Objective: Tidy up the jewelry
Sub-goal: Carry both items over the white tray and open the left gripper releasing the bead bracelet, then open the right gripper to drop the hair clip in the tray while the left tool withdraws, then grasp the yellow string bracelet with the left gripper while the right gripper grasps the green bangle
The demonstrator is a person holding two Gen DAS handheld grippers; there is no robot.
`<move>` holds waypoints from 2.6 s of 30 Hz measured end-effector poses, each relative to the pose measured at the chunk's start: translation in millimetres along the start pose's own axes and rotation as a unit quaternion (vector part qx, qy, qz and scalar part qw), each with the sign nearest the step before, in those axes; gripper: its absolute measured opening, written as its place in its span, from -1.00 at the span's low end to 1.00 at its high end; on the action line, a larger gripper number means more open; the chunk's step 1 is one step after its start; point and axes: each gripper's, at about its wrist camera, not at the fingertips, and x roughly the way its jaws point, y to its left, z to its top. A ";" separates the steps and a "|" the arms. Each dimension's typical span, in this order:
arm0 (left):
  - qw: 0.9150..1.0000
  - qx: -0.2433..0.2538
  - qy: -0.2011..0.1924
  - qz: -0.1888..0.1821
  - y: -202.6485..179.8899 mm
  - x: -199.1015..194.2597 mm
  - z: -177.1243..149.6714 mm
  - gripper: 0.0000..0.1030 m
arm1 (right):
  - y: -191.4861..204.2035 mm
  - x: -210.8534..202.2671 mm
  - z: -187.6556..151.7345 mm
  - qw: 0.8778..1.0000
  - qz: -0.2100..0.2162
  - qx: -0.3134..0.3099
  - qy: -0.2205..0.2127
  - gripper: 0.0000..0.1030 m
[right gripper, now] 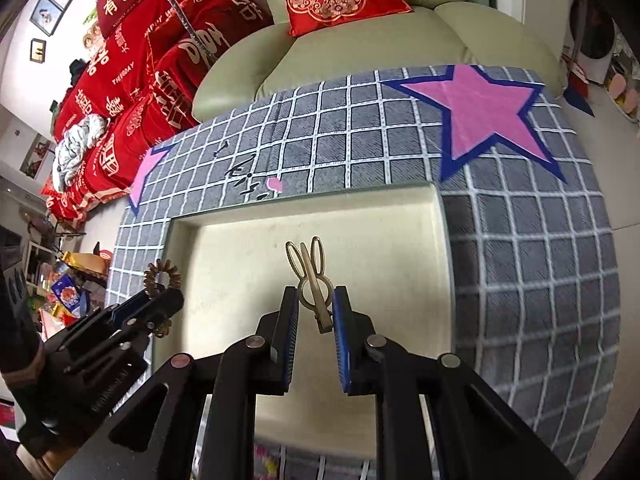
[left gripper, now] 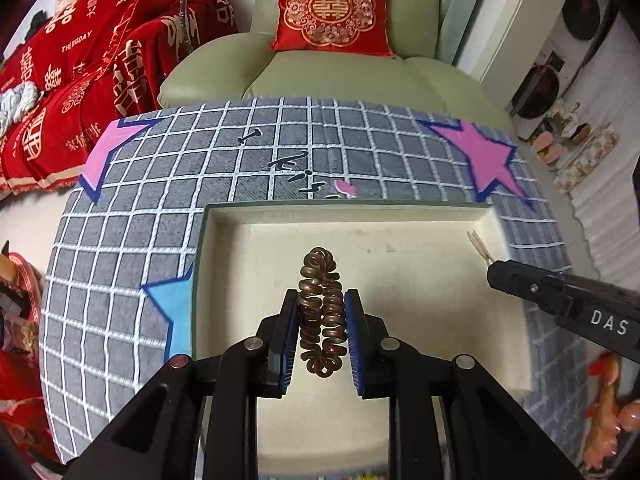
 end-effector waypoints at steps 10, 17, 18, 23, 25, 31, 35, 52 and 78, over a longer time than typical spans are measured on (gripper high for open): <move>0.999 0.017 0.020 0.038 -5.6 49.1 -2.3 -0.40 | -15.7 51.9 8.2 0.999 -0.033 0.006 0.018 -0.64; 0.997 0.030 0.017 0.062 -10.3 57.7 -3.7 -0.08 | -19.5 59.2 6.5 0.999 -0.046 0.003 0.020 -0.62; 0.997 0.031 0.021 0.066 -10.8 58.6 -2.8 0.43 | -19.6 59.4 6.4 0.999 -0.046 0.004 0.020 -0.62; 0.995 0.038 0.010 0.088 -14.4 54.9 -1.4 0.59 | -21.2 59.3 5.3 0.999 -0.040 0.012 0.021 -0.56; 0.995 0.040 0.016 0.089 -15.1 53.4 -0.9 0.59 | -21.4 58.5 6.1 0.999 -0.038 0.015 0.023 -0.32; 0.995 0.031 0.004 0.091 -11.4 35.6 -0.6 0.60 | -19.3 40.2 7.7 0.999 -0.005 0.032 0.007 -0.08; 0.996 0.028 -0.009 0.087 -7.6 17.6 -3.6 1.00 | -15.4 23.8 7.6 0.999 0.006 0.043 -0.002 0.01; 0.996 0.025 -0.013 0.079 26.6 -65.0 -79.0 1.00 | 11.2 -54.7 -42.8 0.995 0.053 0.066 -0.046 0.79; 0.989 -0.006 0.118 0.090 89.1 -88.1 -243.1 1.00 | -15.6 -87.9 -228.4 0.991 -0.051 0.117 0.040 0.79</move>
